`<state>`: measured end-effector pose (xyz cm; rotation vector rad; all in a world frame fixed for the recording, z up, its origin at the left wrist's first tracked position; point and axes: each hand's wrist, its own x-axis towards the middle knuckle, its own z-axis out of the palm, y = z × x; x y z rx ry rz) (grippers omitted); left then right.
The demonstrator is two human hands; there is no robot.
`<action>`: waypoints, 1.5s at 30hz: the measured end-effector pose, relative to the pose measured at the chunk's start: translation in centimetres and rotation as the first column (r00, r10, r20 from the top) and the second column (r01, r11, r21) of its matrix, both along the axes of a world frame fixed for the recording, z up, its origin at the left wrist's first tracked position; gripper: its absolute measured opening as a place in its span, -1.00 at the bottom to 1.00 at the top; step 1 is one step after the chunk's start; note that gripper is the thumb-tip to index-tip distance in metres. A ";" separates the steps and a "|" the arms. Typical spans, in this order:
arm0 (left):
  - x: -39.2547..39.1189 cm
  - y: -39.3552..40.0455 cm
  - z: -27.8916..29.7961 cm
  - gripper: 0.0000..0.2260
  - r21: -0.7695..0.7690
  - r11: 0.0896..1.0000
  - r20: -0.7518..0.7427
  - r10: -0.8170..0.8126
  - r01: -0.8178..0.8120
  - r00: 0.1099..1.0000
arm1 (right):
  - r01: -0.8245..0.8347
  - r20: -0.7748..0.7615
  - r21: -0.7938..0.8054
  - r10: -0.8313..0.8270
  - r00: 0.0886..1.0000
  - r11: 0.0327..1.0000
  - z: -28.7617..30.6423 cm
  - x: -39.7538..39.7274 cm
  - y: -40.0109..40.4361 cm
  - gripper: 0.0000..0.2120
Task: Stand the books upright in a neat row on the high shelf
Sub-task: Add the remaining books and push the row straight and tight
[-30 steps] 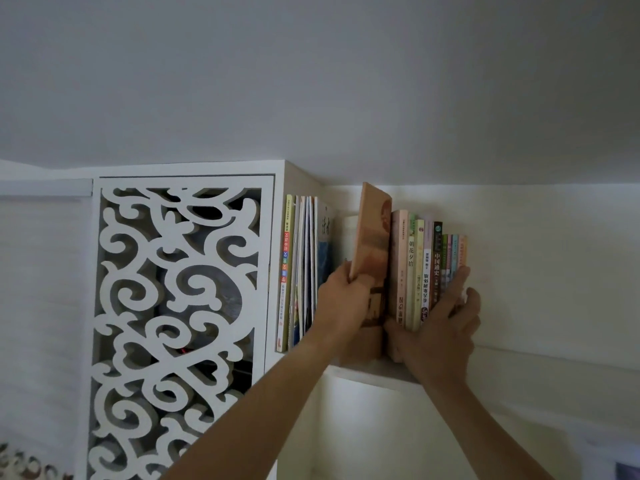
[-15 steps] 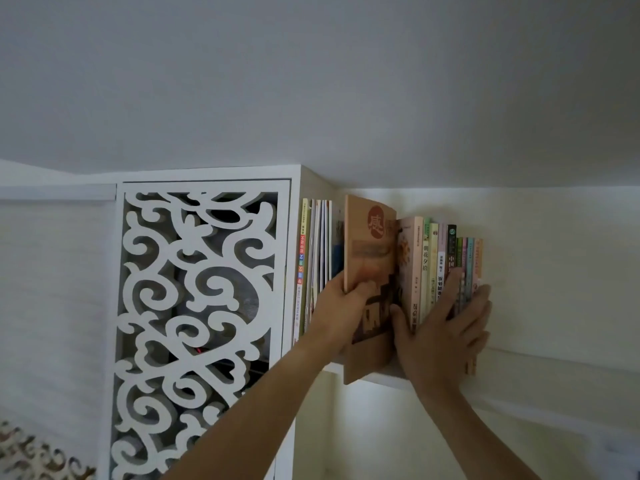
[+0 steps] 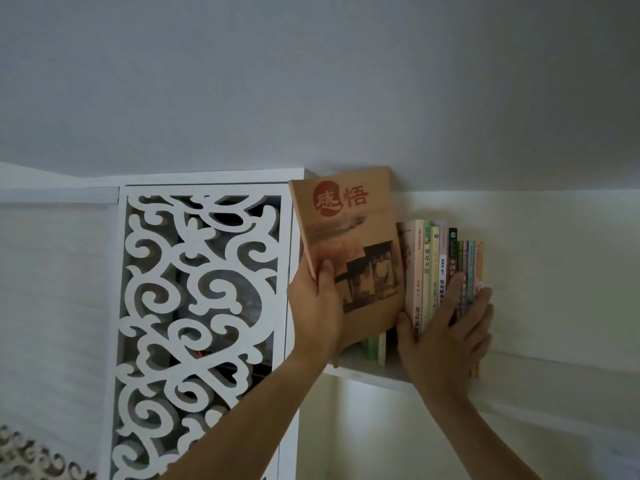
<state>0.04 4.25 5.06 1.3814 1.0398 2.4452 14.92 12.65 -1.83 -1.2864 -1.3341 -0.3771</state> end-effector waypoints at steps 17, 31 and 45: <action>-0.3 0.0 2.0 -0.85 -0.053 0.955 -0.119 0.285 -0.293 0.951 | 0.027 0.171 -0.156 0.000 0.985 0.987 0.0 -2.0 -1.4 0.49; 0.2 -5.0 2.6 -0.63 -0.007 0.879 -0.374 0.440 -0.477 0.817 | -0.003 -0.007 -0.131 0.002 1.000 0.991 1.6 -1.2 -1.3 0.29; 3.5 -0.7 1.1 -0.79 -0.138 0.904 -0.382 0.328 -0.404 0.864 | 0.047 0.009 -0.164 -0.047 0.999 0.985 1.4 -0.4 -1.4 0.36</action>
